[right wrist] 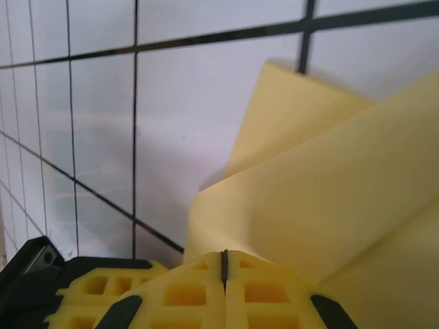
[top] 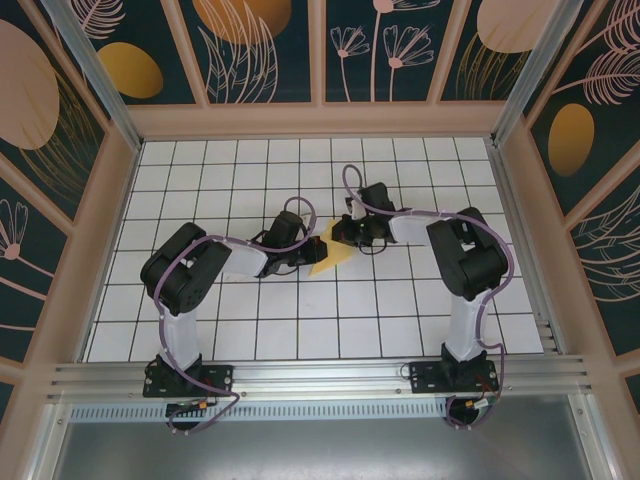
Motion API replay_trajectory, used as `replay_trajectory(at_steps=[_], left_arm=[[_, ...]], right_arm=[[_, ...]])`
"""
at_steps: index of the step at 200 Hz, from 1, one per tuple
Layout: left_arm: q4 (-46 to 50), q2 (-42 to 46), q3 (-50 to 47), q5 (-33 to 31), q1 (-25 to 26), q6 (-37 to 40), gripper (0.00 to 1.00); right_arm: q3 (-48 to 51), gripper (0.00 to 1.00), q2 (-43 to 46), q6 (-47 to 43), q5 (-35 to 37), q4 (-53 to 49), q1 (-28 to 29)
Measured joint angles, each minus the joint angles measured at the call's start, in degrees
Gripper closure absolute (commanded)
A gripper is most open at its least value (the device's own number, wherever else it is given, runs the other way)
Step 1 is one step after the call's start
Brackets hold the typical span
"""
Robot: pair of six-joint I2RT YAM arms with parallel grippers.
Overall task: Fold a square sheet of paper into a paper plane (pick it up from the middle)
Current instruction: Fourth fold the wing at the center of the table.
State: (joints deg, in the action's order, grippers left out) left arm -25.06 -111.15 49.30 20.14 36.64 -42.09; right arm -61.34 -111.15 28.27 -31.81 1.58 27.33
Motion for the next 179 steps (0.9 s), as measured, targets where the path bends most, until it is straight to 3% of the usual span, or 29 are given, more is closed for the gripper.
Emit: replay_trajectory(at_steps=[82, 138, 179], left_arm=[[-0.52, 0.11, -0.46, -0.02, 0.0, 0.02, 1.0], [-1.97, 0.15, -1.25, -0.02, 0.0, 0.04, 1.0], [-2.01, 0.15, -1.29, -0.02, 0.0, 0.04, 1.0]], right_arm=[[-0.15, 1.0, -3.04, -0.52, -3.08, 0.39, -1.68], [-0.94, 1.0, -3.98, 1.81, -3.43, 1.62, -8.24], [-4.5, 1.0, -5.77, 2.21, -2.58, -0.55, -9.77]])
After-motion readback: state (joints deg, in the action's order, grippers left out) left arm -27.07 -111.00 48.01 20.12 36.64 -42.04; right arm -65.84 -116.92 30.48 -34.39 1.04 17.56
